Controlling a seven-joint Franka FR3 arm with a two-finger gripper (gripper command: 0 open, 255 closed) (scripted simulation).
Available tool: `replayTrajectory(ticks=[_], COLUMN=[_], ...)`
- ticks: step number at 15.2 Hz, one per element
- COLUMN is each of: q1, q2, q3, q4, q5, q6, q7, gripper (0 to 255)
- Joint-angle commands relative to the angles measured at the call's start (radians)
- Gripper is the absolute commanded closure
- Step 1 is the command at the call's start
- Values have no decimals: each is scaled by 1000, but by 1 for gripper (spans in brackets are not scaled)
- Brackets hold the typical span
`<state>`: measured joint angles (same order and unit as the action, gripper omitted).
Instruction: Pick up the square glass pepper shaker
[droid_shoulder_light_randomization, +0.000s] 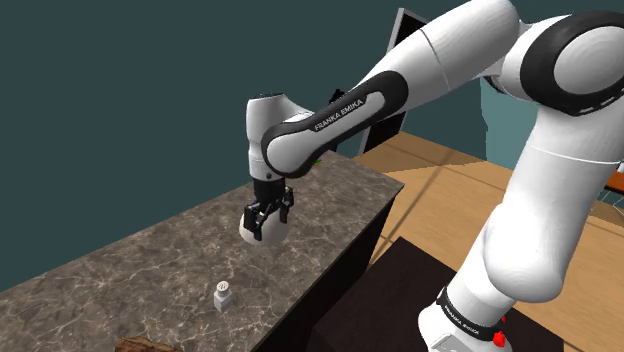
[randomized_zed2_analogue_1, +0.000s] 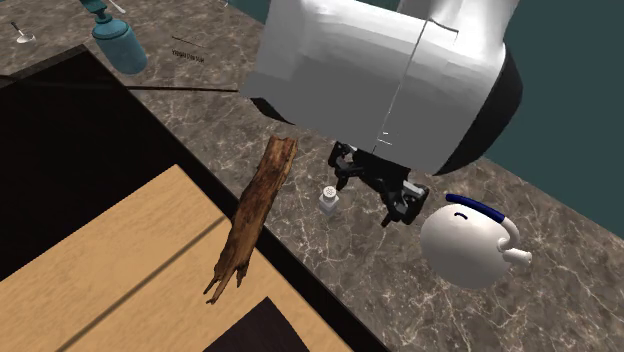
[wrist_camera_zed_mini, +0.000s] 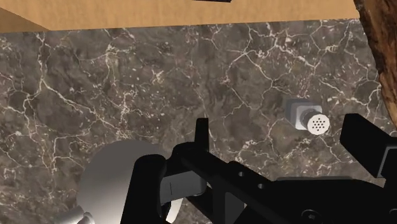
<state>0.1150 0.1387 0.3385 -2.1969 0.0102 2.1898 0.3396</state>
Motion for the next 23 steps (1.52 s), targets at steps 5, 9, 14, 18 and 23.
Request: replayTrajectory(ticks=[5,9,14,18,23], q1=[62,115,184,217,226], q2=[245,406,610,715,770], q3=[-5,-21,-44,-56,-67], q4=[159,289,481,586,609], q5=[-91,-137,-176,-189,-199], q6=[36,37,13,-1,31], q7=[87,127,156,163,164], gripper=[0,0,0,0,0])
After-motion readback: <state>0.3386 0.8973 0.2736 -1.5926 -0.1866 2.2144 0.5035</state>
